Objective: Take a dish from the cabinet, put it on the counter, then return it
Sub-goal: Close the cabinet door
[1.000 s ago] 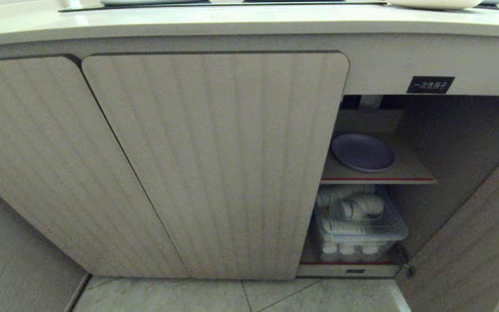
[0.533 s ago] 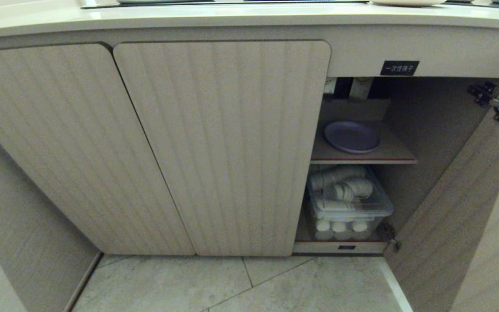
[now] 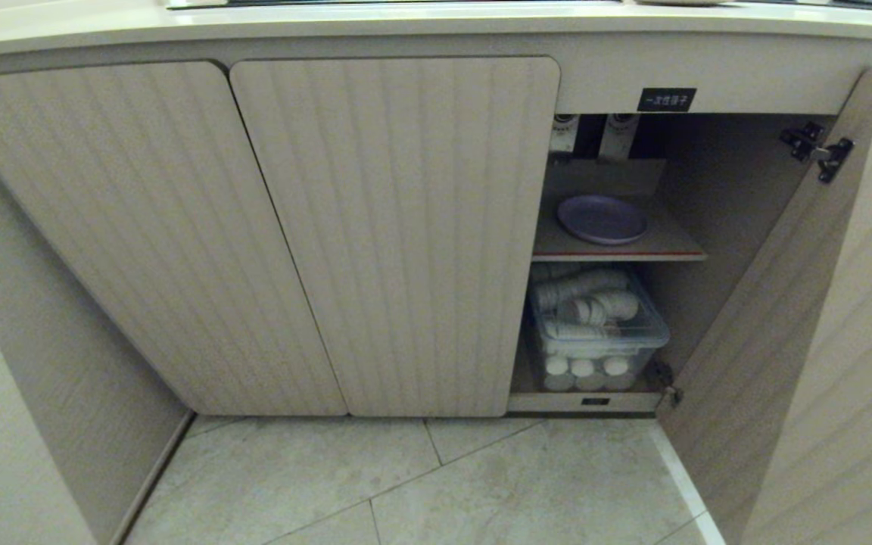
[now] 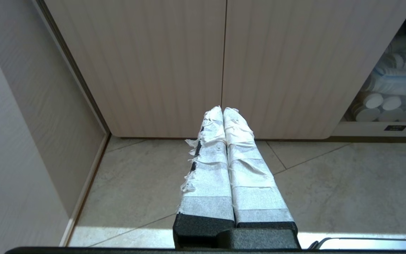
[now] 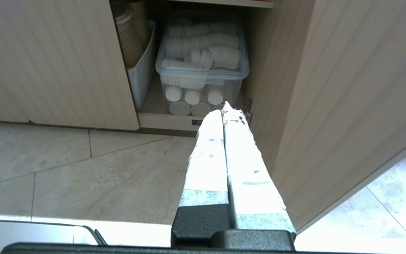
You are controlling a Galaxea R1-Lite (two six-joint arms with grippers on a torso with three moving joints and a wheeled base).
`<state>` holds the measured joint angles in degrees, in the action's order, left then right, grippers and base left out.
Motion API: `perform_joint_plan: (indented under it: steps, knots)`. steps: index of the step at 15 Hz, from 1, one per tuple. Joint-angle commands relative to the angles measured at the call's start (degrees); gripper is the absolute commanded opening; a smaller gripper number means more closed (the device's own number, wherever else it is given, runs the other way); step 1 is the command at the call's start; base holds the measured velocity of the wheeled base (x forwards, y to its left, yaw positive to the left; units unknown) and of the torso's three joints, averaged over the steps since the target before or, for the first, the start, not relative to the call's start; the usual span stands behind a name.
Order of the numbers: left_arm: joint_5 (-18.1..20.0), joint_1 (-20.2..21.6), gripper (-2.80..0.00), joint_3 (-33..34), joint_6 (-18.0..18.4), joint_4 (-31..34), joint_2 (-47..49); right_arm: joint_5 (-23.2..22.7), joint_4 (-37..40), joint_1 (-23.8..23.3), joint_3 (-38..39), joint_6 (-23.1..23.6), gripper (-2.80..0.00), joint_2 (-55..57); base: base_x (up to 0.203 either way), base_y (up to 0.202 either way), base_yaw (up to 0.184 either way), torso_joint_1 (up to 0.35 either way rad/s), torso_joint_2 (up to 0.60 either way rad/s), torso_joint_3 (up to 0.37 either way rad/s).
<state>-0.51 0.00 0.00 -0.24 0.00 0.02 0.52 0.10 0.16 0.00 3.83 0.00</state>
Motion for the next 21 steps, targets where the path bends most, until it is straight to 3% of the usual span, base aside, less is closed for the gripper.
perform_joint_plan:
  steps: [1,17,21]
  knots:
    - [0.0,0.0,-2.80,0.0,0.0,0.0,0.0,0.0,0.0,-0.1,-0.1,0.0,-2.80,0.1,0.000,0.000,0.000,0.000,0.00,0.000]
    - [-0.1,0.0,-2.80,0.0,0.0,0.0,0.0,0.0,0.0,0.0,0.0,0.0,-2.80,0.1,0.000,0.000,0.000,0.000,0.00,0.000]
    - [-0.1,0.0,-2.80,0.0,0.0,0.0,0.0,0.0,0.0,0.0,-0.1,0.0,-2.80,0.0,0.002,-0.152,-0.001,0.003,0.00,0.004]
